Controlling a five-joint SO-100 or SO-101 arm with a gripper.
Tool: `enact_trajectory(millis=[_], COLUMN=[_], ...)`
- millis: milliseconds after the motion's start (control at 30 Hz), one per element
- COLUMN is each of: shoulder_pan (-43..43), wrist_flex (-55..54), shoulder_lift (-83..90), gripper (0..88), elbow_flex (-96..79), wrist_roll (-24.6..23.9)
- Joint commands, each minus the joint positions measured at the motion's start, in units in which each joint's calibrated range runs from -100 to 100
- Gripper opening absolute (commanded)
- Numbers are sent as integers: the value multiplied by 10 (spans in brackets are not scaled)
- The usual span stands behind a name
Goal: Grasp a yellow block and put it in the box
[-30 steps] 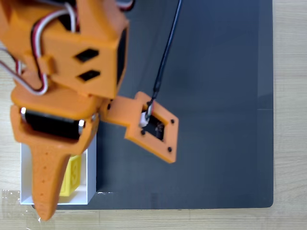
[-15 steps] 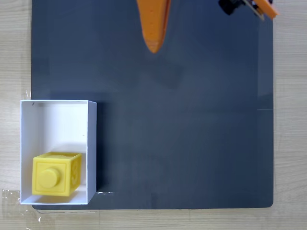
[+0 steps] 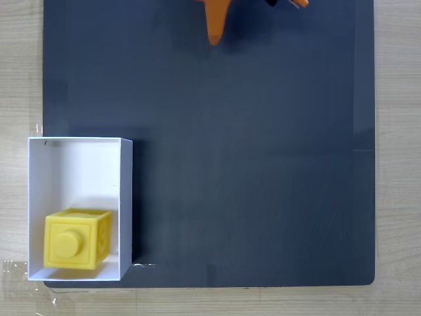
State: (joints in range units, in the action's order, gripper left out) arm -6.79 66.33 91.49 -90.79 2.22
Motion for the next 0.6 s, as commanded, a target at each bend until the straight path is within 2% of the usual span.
enact_trajectory(millis=[0,567], shoulder_pan=[1,1], wrist_flex=[82,78], shoulder_lift=[77,74], gripper=[23,26], elbow_flex=[-10,-9], wrist_roll=[3,4])
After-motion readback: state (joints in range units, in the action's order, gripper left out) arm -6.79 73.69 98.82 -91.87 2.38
